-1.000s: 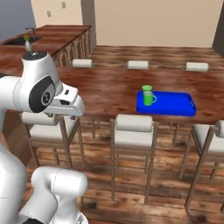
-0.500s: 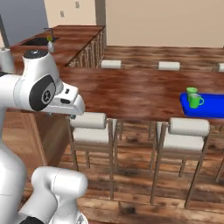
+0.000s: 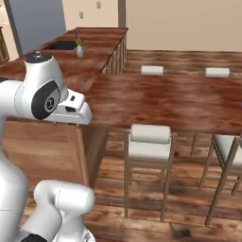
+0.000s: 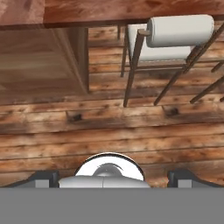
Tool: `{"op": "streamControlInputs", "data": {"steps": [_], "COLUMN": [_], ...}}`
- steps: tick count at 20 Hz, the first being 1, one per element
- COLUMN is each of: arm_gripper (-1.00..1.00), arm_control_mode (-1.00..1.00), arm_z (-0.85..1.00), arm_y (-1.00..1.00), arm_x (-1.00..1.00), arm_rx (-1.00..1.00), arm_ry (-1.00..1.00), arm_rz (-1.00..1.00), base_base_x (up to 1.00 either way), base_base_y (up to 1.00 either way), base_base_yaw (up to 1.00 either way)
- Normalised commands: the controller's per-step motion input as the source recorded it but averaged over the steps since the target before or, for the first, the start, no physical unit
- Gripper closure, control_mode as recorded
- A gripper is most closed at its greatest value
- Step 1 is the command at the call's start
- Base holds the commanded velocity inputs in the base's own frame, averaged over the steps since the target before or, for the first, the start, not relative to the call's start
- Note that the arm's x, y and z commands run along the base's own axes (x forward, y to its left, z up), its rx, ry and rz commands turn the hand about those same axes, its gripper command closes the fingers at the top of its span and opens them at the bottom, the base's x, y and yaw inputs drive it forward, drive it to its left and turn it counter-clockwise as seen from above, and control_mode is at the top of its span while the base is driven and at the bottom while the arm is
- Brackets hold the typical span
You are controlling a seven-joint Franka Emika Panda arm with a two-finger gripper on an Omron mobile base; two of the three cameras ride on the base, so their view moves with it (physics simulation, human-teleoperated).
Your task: There is a tray on the dining counter. Grab the cup, mug, and pitcher and place them on the tray. The pitcher may be placed next to the tray if it cannot fit the tray.
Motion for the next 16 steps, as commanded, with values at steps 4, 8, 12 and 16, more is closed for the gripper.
{"op": "streamControlInputs", "data": {"steps": [4, 8, 12, 16], "arm_gripper": [-1.0, -1.0, -1.0, -1.0], "arm_control_mode": [1.0, 1.0, 1.0, 1.0], "arm_z": [0.0, 0.0, 0.0, 0.0], "arm_y": [0.0, 0.0, 0.0, 0.0], "arm_x": [0.0, 0.0, 0.0, 0.0], "arm_rx": [0.0, 0.0, 0.0, 0.0], "arm_ry": [0.0, 0.0, 0.0, 0.0], "arm_rz": [0.0, 0.0, 0.0, 0.0], "base_base_x": [0.19, 0.19, 0.21, 0.22], "base_base_y": [1.0, 1.0, 1.0, 1.0], "base_base_yaw": [0.0, 0.0, 0.0, 0.0]}}
